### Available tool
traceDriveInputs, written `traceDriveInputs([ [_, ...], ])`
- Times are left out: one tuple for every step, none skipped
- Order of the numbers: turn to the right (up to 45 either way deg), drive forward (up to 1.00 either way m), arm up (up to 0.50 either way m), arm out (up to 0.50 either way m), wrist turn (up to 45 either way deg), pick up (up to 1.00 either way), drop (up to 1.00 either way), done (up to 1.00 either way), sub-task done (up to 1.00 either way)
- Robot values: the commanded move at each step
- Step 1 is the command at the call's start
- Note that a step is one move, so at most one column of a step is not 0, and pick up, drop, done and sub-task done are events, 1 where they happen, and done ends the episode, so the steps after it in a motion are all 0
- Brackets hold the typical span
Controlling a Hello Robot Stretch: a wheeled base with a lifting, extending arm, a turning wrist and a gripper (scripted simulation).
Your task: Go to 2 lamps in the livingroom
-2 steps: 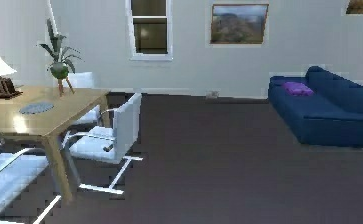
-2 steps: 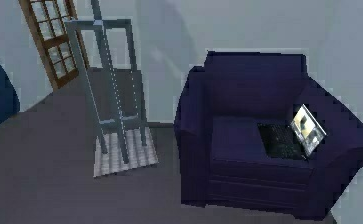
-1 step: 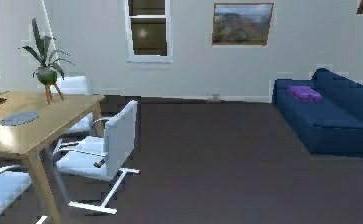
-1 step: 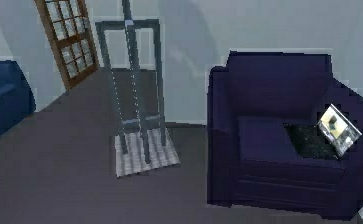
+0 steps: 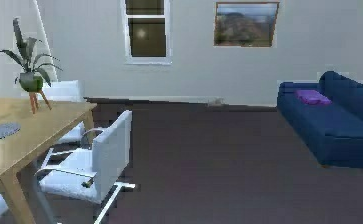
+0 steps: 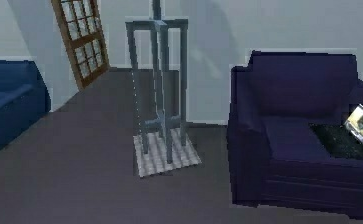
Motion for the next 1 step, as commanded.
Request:
traceDriveInputs([
  [12.0, 0.0, 0.0, 0.0, 0.0, 0.0, 0.0, 0.0, 0.0],
])
